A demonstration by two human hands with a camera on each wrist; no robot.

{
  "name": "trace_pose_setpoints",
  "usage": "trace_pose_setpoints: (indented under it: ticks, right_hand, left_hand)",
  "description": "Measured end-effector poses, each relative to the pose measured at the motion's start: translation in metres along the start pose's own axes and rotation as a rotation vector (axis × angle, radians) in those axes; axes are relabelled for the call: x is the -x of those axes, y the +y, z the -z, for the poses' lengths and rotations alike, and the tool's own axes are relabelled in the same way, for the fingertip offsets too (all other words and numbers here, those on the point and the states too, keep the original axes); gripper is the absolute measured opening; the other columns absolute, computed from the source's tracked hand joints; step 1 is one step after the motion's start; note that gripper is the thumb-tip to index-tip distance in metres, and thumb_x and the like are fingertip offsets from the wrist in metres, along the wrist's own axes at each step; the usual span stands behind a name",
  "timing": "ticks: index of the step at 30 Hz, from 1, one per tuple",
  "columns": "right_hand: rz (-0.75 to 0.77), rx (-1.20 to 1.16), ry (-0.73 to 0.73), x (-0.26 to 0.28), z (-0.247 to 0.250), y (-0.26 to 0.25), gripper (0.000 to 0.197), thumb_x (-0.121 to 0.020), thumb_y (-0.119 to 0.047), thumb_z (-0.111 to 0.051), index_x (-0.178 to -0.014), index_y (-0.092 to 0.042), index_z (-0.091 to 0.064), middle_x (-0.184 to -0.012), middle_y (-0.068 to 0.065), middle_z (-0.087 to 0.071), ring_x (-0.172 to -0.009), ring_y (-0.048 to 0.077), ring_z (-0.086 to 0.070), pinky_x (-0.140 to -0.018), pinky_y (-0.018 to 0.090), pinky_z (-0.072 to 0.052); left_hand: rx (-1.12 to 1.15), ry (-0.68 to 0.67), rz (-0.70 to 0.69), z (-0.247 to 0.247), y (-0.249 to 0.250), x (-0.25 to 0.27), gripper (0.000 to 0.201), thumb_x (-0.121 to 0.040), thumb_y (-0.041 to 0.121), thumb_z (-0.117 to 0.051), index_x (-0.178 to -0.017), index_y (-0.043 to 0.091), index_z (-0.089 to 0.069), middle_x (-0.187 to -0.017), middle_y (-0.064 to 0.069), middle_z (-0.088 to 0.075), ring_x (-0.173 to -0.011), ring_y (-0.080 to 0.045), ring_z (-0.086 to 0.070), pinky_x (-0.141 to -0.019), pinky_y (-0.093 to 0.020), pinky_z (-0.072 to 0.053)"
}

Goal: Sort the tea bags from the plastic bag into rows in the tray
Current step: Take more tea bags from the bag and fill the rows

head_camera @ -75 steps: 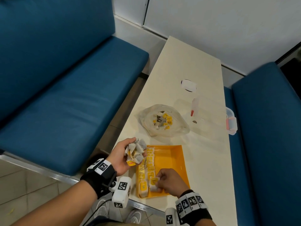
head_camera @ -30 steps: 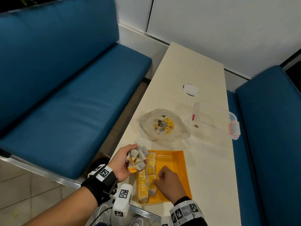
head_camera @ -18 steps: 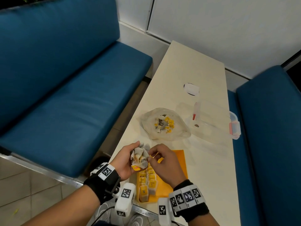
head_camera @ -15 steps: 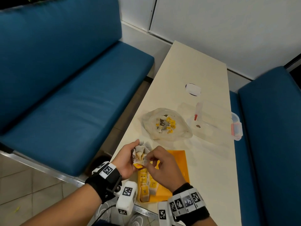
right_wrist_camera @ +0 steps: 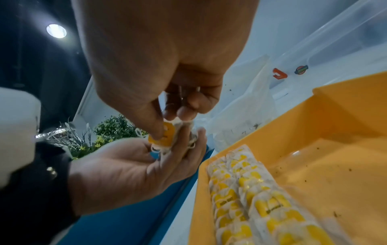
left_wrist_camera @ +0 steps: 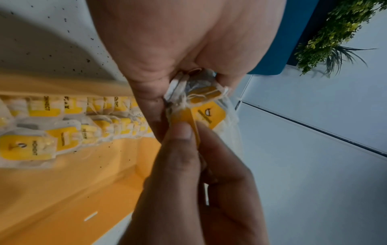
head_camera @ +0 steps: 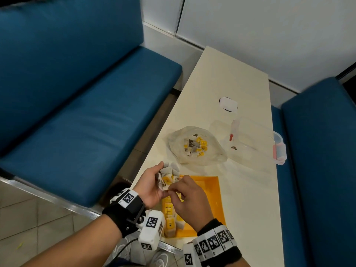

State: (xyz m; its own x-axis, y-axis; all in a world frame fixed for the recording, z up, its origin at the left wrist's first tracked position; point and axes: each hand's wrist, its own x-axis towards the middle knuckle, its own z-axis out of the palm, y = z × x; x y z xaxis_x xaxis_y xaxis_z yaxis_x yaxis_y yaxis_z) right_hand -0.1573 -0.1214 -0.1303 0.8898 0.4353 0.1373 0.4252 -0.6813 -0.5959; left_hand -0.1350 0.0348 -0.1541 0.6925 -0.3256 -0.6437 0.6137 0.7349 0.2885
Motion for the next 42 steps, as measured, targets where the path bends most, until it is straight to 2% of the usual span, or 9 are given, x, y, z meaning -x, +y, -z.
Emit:
trace_pose_setpoints:
  ticks: [5,10,13,16,21,24,27,34,42]
  right_hand:
    - [-0.197,-0.314,0.024,-0.003,0.012,0.005,0.015,-0.083,-0.009,-0.071,-0.084,-0.023,-0.065,-0.079,-0.012,-0.059,-0.072,0.009,-0.058,-0.065,0.021,-0.049]
    - [-0.382,-0.843,-0.006,-0.002,0.024,0.002,0.034,-0.087,0.011,-0.063,-0.109,-0.014,-0.069,-0.08,0.006,-0.056,-0.067,0.027,-0.064,-0.058,0.034,-0.052]
    - [-0.452,-0.954,-0.025,-0.002,0.024,0.002,0.043,-0.088,0.014,-0.06,-0.119,-0.015,-0.068,-0.084,0.007,-0.055,-0.07,0.032,-0.065,-0.062,0.037,-0.054]
    - [-0.463,-0.845,-0.063,-0.002,0.021,0.005,0.047,-0.09,0.011,-0.059,-0.12,-0.023,-0.07,-0.088,0.008,-0.054,-0.07,0.028,-0.066,-0.062,0.036,-0.055]
    - [-0.327,-0.577,-0.141,0.002,0.021,0.009,0.049,-0.093,0.004,-0.056,-0.119,-0.035,-0.07,-0.104,0.015,-0.059,-0.072,0.018,-0.066,-0.063,0.024,-0.052]
    - [-0.239,-0.473,-0.185,0.004,0.024,0.01,0.051,-0.093,0.001,-0.055,-0.124,-0.038,-0.067,-0.097,0.0,-0.056,-0.073,0.016,-0.065,-0.067,0.02,-0.051]
    - [-0.172,-0.335,-0.235,0.003,0.027,0.011,0.048,-0.092,-0.004,-0.056,-0.12,-0.042,-0.067,-0.093,-0.011,-0.054,-0.079,0.015,-0.064,-0.074,0.027,-0.054]
    - [-0.025,-0.037,-0.273,0.001,0.032,0.008,0.016,-0.091,-0.018,-0.061,-0.105,-0.025,-0.061,-0.094,-0.016,-0.057,-0.081,0.008,-0.056,-0.071,0.028,-0.05]
    - [-0.024,0.049,-0.29,-0.001,0.036,0.006,0.008,-0.089,-0.024,-0.067,-0.094,-0.025,-0.061,-0.089,-0.013,-0.061,-0.08,0.008,-0.058,-0.07,0.031,-0.05]
  left_hand:
    - [0.005,0.005,-0.002,0.0,0.0,-0.001,0.048,-0.103,0.043,-0.047,-0.127,0.005,-0.064,-0.11,-0.021,-0.072,-0.088,-0.032,-0.074,-0.069,-0.042,-0.064]
    - [0.014,0.012,0.001,0.001,0.0,0.0,0.047,-0.103,0.044,-0.046,-0.121,0.006,-0.066,-0.107,-0.019,-0.073,-0.085,-0.031,-0.074,-0.068,-0.039,-0.064]
    - [0.008,0.013,-0.001,0.0,-0.001,0.001,0.047,-0.103,0.044,-0.046,-0.12,0.006,-0.067,-0.111,-0.02,-0.072,-0.089,-0.031,-0.073,-0.07,-0.039,-0.064]
    - [0.004,0.003,0.002,-0.001,-0.002,0.002,0.044,-0.103,0.042,-0.048,-0.115,0.006,-0.069,-0.109,-0.019,-0.073,-0.091,-0.031,-0.073,-0.078,-0.041,-0.062]
    - [-0.067,-0.009,0.023,0.0,-0.002,0.006,0.037,-0.097,0.04,-0.054,-0.113,0.01,-0.068,-0.101,-0.015,-0.072,-0.086,-0.029,-0.072,-0.074,-0.04,-0.061]
    - [-0.1,-0.017,0.026,0.002,-0.002,0.007,0.039,-0.094,0.04,-0.058,-0.117,0.011,-0.069,-0.108,-0.015,-0.071,-0.093,-0.031,-0.07,-0.079,-0.043,-0.061]
    - [-0.109,-0.047,0.032,0.003,-0.003,0.01,0.042,-0.092,0.043,-0.062,-0.117,0.01,-0.071,-0.108,-0.016,-0.071,-0.094,-0.033,-0.069,-0.082,-0.046,-0.06]
    - [-0.245,-0.058,-0.03,0.006,-0.006,0.01,0.063,-0.083,0.032,-0.078,-0.137,0.007,-0.057,-0.105,-0.011,-0.065,-0.088,-0.025,-0.068,-0.067,-0.039,-0.063]
    - [-0.264,-0.176,-0.028,0.008,-0.004,0.014,0.06,-0.082,0.028,-0.08,-0.135,0.011,-0.058,-0.112,-0.016,-0.068,-0.096,-0.031,-0.069,-0.075,-0.044,-0.063]
